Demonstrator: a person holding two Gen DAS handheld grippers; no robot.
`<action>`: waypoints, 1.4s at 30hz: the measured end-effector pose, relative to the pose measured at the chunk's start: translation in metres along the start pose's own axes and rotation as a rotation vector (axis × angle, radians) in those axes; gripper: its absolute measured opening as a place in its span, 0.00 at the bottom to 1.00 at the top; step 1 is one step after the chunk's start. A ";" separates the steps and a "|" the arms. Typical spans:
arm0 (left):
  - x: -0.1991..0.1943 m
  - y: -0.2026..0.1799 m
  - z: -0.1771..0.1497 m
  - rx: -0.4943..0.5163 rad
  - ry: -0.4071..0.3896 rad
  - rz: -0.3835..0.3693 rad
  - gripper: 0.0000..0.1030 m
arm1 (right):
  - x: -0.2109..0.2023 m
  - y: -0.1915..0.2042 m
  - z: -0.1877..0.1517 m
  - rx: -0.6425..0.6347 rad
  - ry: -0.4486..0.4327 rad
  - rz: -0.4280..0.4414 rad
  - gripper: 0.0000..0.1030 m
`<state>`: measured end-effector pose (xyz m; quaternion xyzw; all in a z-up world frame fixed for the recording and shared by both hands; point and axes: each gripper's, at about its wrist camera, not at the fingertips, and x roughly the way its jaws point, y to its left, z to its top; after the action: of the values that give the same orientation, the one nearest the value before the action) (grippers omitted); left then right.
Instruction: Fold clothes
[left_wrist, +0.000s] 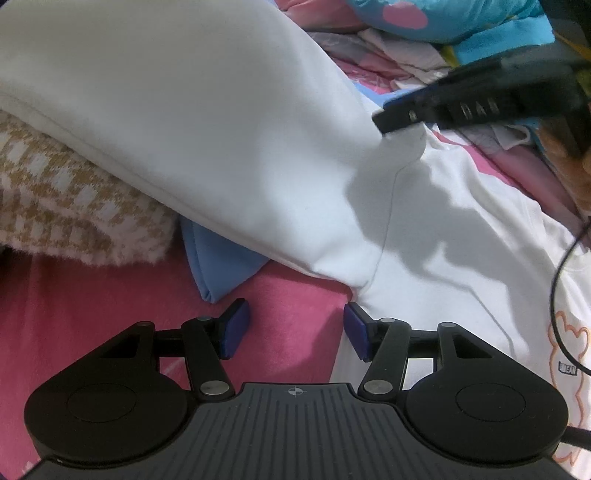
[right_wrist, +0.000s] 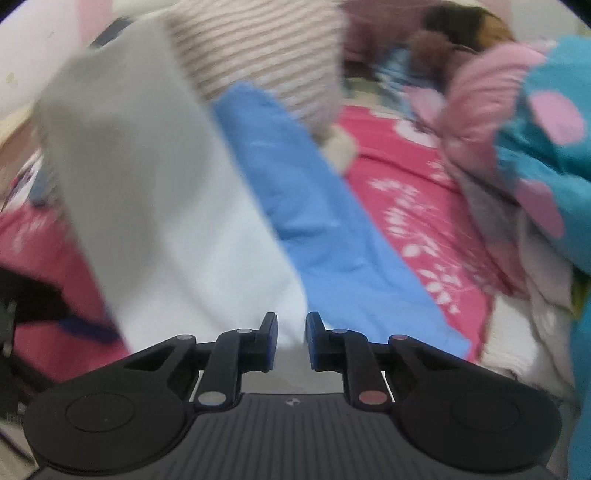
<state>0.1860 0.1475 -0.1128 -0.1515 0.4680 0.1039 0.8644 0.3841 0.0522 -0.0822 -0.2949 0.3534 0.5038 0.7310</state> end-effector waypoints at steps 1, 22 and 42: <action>0.000 0.000 0.000 0.000 0.000 -0.001 0.55 | 0.001 0.004 -0.002 -0.027 0.012 0.003 0.17; 0.004 0.000 0.005 0.023 0.010 0.008 0.55 | -0.081 -0.059 -0.116 0.471 0.201 -0.315 0.32; 0.004 -0.006 0.002 0.050 0.008 0.038 0.55 | -0.035 -0.085 -0.126 0.326 0.230 -0.517 0.12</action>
<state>0.1913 0.1426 -0.1138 -0.1213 0.4767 0.1077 0.8640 0.4287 -0.0920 -0.1200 -0.3089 0.4229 0.2015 0.8277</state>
